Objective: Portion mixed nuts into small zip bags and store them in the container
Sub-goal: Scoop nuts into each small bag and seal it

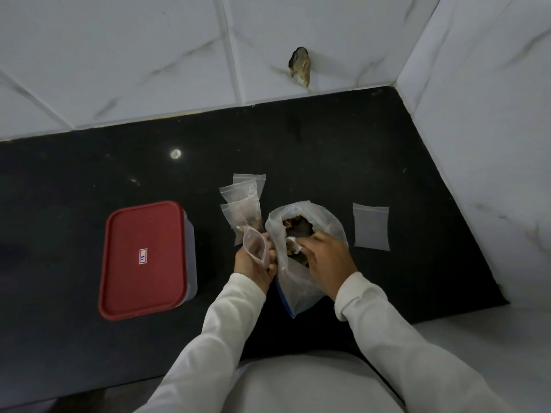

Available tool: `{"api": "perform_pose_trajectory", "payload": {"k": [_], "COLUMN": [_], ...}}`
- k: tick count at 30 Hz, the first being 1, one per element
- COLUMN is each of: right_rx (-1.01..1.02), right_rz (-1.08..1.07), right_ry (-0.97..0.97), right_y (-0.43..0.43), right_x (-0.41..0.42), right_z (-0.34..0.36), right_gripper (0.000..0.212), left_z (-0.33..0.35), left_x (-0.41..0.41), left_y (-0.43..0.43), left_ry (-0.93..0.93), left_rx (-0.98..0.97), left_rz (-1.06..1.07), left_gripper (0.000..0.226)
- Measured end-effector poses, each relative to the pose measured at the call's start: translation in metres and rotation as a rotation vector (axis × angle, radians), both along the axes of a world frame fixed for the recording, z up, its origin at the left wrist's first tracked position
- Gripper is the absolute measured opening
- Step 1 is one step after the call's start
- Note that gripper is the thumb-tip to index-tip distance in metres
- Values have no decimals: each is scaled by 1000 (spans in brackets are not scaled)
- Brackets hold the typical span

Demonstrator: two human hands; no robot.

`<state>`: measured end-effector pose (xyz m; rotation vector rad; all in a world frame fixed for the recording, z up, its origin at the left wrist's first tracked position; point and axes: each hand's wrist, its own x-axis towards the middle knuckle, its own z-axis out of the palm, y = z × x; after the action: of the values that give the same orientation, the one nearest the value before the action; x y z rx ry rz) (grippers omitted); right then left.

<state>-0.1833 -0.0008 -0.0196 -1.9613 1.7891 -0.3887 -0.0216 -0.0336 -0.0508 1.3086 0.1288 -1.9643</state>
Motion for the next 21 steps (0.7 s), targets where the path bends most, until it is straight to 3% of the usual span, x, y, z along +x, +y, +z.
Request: {"api": "perform_pose_trajectory", "payload": {"k": [5, 8, 13, 18, 21], "right_rx": [138, 274, 527, 564, 561], "right_rz": [-9, -45, -243, -342, -402], "right_ry": [-140, -236, -436, -614, -691], "right_y": [-2, -14, -22, -16, -8], "right_x": [2, 3, -6, -16, -19], "right_z": [2, 11, 14, 13, 20], "right_gripper": [23, 22, 20, 19, 19], "left_z": [-2, 3, 8, 9, 13], "left_x": [0, -2, 1, 7, 9], "left_y": [1, 1, 0, 1, 3], "left_ry": [93, 30, -34, -41, -50], "left_rx": [-25, -30, -21, -1, 16], "left_rz": [-6, -14, -1, 15, 5], "left_gripper": [22, 34, 27, 45, 40]}}
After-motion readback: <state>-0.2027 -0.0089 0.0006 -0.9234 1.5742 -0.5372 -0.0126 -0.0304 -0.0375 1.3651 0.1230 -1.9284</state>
